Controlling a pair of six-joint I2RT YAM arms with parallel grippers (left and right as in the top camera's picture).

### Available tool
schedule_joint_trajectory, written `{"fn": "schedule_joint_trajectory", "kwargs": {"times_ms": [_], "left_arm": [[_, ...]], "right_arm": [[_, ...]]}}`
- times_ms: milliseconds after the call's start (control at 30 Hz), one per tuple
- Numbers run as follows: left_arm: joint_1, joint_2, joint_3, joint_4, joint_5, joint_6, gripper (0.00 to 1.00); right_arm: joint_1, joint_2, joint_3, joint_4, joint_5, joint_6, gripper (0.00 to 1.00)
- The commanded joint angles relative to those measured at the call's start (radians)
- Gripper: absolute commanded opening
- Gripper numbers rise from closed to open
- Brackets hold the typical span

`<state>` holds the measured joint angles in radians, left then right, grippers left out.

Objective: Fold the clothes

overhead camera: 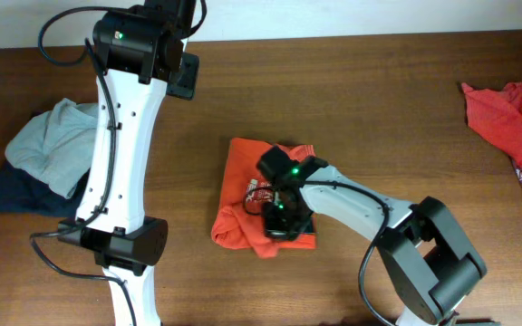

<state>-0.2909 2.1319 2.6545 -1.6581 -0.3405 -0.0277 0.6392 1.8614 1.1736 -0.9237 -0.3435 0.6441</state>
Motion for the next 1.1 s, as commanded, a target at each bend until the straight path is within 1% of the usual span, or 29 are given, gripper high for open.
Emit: {"fn": "schedule_joint_trajectory", "kwargs": {"times_ms": [0, 67, 100, 133, 167, 200, 300, 367, 433, 500, 567, 600, 633, 733, 767, 800, 833, 867, 1000, 1067], "left_arm": [[0.006, -0.010, 0.013, -0.003, 0.004, -0.013, 0.66], [0.006, -0.010, 0.013, 0.002, 0.004, -0.013, 0.66], [0.006, -0.010, 0.013, 0.004, 0.004, -0.013, 0.69], [0.006, -0.010, 0.013, 0.004, 0.004, -0.013, 0.69], [0.006, -0.010, 0.013, 0.004, 0.004, -0.013, 0.69], [0.006, -0.010, 0.013, 0.003, 0.004, -0.013, 0.69], [0.006, -0.010, 0.013, 0.003, 0.004, -0.013, 0.69], [0.006, -0.010, 0.013, 0.003, 0.004, -0.013, 0.69], [0.006, -0.010, 0.013, 0.001, 0.004, -0.013, 0.70], [0.006, -0.010, 0.013, -0.002, 0.004, -0.013, 0.70], [0.006, -0.010, 0.013, -0.003, 0.004, -0.013, 0.70], [0.006, -0.010, 0.013, -0.003, 0.004, -0.013, 0.70], [0.006, -0.010, 0.013, -0.002, 0.004, -0.013, 0.70], [0.006, -0.010, 0.013, -0.003, 0.004, -0.013, 0.70], [0.006, -0.010, 0.013, -0.004, 0.004, -0.013, 0.70], [0.006, -0.010, 0.013, -0.003, 0.004, -0.013, 0.70], [0.006, -0.010, 0.013, -0.003, 0.004, -0.013, 0.70], [0.006, -0.010, 0.013, -0.003, 0.004, -0.013, 0.70], [0.006, -0.010, 0.013, 0.003, 0.004, -0.013, 0.70], [0.006, -0.010, 0.013, 0.003, 0.004, -0.013, 0.70]], "right_arm": [[-0.054, -0.051, 0.058, -0.101, 0.202, -0.087, 0.04], [-0.076, -0.061, 0.078, -0.152, 0.279, -0.121, 0.04], [-0.093, -0.066, 0.084, -0.166, 0.304, -0.151, 0.04], [-0.101, -0.066, 0.084, -0.166, 0.303, -0.166, 0.04], [-0.109, -0.066, 0.084, -0.166, 0.303, -0.169, 0.06], [-0.114, -0.066, 0.083, -0.166, 0.303, -0.170, 0.15], [-0.117, -0.066, 0.083, -0.162, 0.304, -0.170, 0.22], [-0.117, -0.066, 0.083, -0.163, 0.304, -0.170, 0.22], [-0.117, -0.066, 0.083, -0.163, 0.314, -0.170, 0.13], [-0.117, -0.066, 0.083, -0.166, 0.312, -0.169, 0.12], [-0.116, -0.066, 0.083, -0.187, 0.200, -0.174, 0.45], [-0.116, -0.066, 0.083, -0.192, 0.148, -0.188, 0.53], [-0.115, -0.066, 0.082, -0.196, 0.102, -0.200, 0.55], [-0.115, -0.065, 0.069, -0.195, 0.089, -0.204, 0.56], [-0.115, -0.065, 0.061, -0.187, 0.084, -0.204, 0.53], [-0.105, -0.064, 0.046, -0.158, 0.021, -0.266, 0.50], [-0.092, -0.064, 0.035, -0.135, -0.040, -0.325, 0.50], [-0.082, -0.064, 0.031, -0.124, -0.067, -0.347, 0.50], [-0.005, -0.064, 0.023, -0.049, -0.064, -0.355, 0.58], [0.029, -0.063, 0.023, -0.014, -0.043, -0.316, 0.60]]}}
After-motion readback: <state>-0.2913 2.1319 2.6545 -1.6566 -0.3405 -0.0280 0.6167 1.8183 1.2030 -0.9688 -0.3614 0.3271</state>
